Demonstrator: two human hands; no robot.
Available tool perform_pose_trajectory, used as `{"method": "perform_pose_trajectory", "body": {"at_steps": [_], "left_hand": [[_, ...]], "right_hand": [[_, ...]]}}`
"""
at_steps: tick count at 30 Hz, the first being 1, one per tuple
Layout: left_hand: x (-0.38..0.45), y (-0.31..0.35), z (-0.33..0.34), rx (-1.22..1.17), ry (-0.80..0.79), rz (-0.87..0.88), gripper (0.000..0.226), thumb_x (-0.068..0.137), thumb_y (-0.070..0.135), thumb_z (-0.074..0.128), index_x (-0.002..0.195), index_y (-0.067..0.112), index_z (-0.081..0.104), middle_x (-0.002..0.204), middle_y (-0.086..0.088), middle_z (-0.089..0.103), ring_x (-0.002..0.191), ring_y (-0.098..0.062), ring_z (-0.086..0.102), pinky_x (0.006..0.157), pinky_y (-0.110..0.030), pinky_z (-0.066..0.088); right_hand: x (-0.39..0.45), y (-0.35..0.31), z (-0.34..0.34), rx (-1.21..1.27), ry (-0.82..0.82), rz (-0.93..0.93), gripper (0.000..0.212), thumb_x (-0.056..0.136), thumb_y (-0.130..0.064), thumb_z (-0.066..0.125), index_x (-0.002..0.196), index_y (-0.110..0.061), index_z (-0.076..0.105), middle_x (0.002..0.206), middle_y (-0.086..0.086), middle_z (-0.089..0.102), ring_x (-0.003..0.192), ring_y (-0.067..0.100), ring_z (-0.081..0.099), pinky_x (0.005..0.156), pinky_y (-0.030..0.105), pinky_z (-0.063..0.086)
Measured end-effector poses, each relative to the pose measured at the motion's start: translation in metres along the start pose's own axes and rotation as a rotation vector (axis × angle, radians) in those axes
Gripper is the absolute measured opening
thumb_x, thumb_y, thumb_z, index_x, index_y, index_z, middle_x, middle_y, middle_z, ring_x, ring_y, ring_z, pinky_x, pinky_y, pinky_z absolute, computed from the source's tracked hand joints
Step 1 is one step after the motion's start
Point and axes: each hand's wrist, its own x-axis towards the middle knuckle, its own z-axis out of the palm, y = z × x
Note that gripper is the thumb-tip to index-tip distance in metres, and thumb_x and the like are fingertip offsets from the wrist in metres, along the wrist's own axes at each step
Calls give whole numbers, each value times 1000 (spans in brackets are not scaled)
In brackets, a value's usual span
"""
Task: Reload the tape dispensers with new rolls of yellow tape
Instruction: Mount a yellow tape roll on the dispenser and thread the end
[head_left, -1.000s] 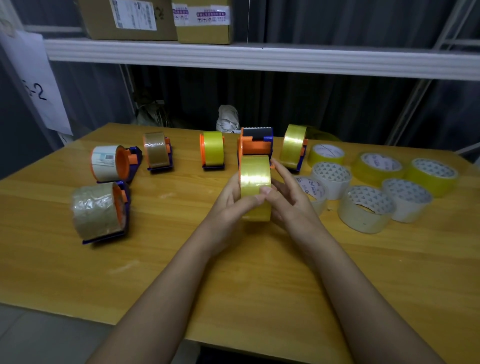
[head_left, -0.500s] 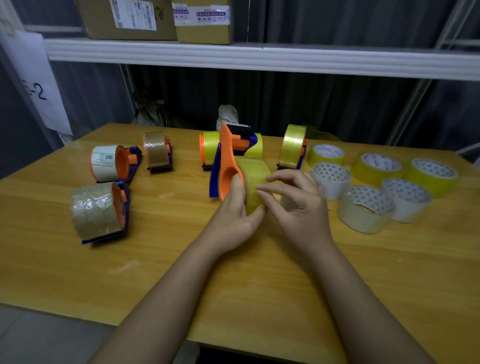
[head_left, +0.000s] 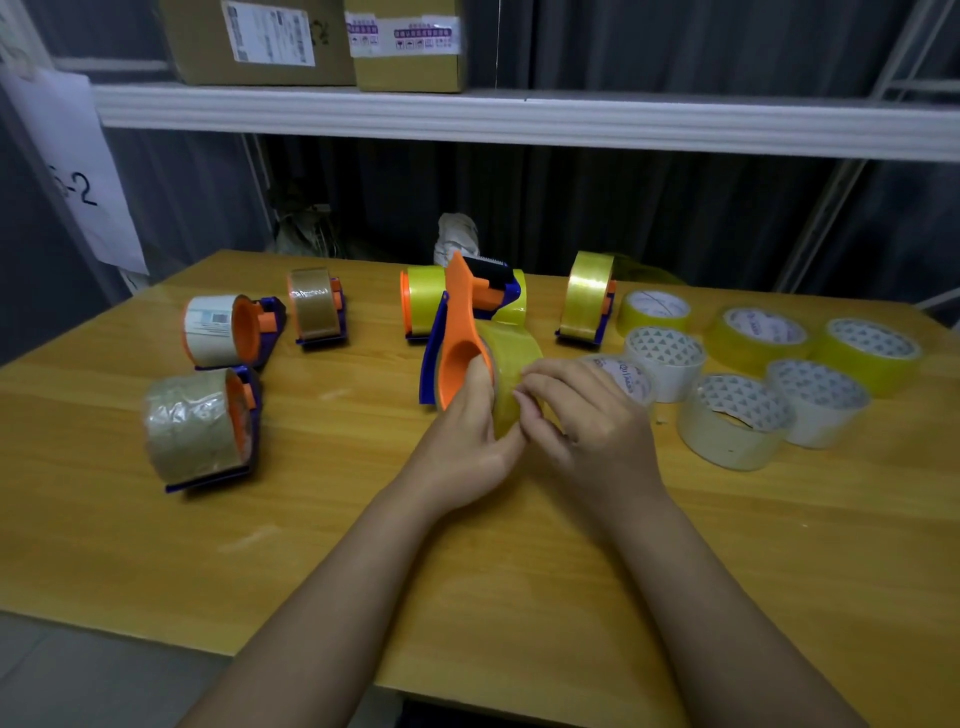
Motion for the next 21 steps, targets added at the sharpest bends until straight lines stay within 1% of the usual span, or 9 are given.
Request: {"method": "perform_pose_trajectory", "body": {"at_steps": [1,5,7,10,12,14,18,21], "left_hand": [[0,0,1,12,4,5,41,89,32,56,120,13,37,106,-12,53,96,-31,56,77,-54,48],[-1,-2,2,73,3,5,42,87,36,56,118,14,37,100,-18,52,85,-31,57,71,-57,47],[0,-2,2,83,-5,3,44,86,38,56,119,15,38,100,-17,54,84,-31,59,70,-58,47],[0,-1,0,42,13,-23,47,86,41,55,122,16,38,104,-15,54,88,-32,59,71,-59,48],[0,-1,-1,36,27,-26,43,87,38,55,120,16,38,102,-12,53,87,-32,56,71,-57,47],[0,-3,-1,43,33,-17,41,88,34,56,120,16,39,101,-11,53,87,-33,56,72,-55,47],[0,-5,0,84,35,-7,53,85,42,52,127,15,35,109,-12,54,92,-33,59,78,-57,48],[-2,-5,2,101,27,6,55,84,44,50,128,15,33,105,-10,53,88,-31,58,75,-56,48]], "right_hand": [[0,0,0,6,0,15,14,88,-11,62,91,-2,71,93,9,70,86,20,64,79,23,46],[0,0,1,15,12,108,14,88,-14,59,89,-4,69,92,7,68,87,17,60,77,22,44],[1,0,0,57,22,154,14,89,-14,58,90,-5,69,92,5,68,86,17,62,76,23,46],[-2,-1,-2,110,13,129,16,88,-14,61,94,-5,73,99,7,70,91,19,65,82,25,49],[-2,-3,-1,116,-2,123,18,88,-15,63,97,-5,74,104,7,70,96,20,65,86,23,48],[-3,-3,1,89,-1,119,17,88,-15,63,96,-4,74,104,8,71,94,21,66,86,23,47],[-2,-5,3,29,13,106,18,88,-16,61,93,-3,74,99,10,71,90,23,66,84,23,44],[-2,-7,5,17,25,137,16,88,-13,60,90,-2,71,95,9,69,89,21,64,82,23,45]]}}
